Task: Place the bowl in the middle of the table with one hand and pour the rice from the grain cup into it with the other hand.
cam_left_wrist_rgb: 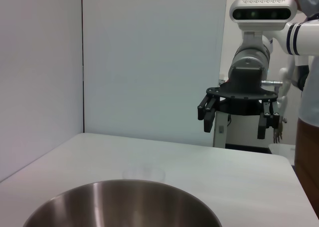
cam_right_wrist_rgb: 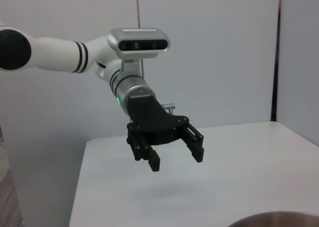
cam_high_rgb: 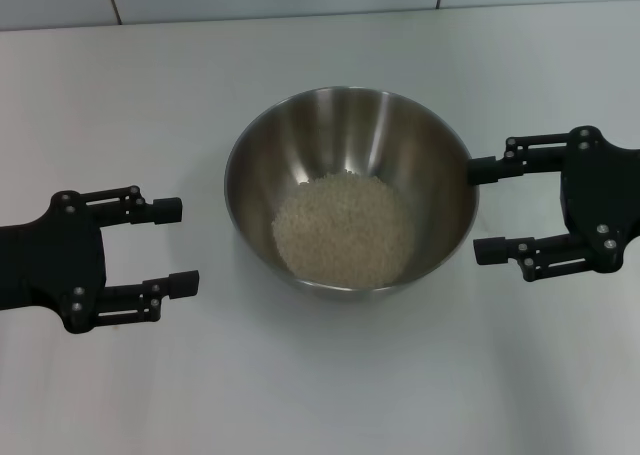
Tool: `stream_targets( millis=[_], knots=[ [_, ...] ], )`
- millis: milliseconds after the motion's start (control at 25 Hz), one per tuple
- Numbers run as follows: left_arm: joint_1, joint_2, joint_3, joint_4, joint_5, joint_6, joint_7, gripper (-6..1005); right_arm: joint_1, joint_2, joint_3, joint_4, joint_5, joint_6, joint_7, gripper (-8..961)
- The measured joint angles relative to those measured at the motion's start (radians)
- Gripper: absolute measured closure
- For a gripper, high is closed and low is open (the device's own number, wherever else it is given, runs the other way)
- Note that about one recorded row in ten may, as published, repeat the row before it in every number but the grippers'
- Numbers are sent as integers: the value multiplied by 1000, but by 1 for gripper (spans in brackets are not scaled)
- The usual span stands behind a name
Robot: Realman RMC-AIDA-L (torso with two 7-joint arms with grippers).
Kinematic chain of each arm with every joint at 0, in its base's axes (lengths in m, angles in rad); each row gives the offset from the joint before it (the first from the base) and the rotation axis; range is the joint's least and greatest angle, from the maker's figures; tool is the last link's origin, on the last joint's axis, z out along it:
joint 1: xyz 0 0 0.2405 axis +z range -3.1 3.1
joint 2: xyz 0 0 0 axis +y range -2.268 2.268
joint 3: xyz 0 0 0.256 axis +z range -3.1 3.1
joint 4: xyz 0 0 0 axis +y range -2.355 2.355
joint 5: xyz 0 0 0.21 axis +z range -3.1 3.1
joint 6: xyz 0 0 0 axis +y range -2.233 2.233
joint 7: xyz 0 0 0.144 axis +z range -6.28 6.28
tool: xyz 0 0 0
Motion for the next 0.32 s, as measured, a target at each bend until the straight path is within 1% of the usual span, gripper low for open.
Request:
stream_targets(
  millis=[320],
  knots=[
    [-1,0,0,-1,3,-3,1,275,21,0,-21,39,2,2,-24,216]
  ],
)
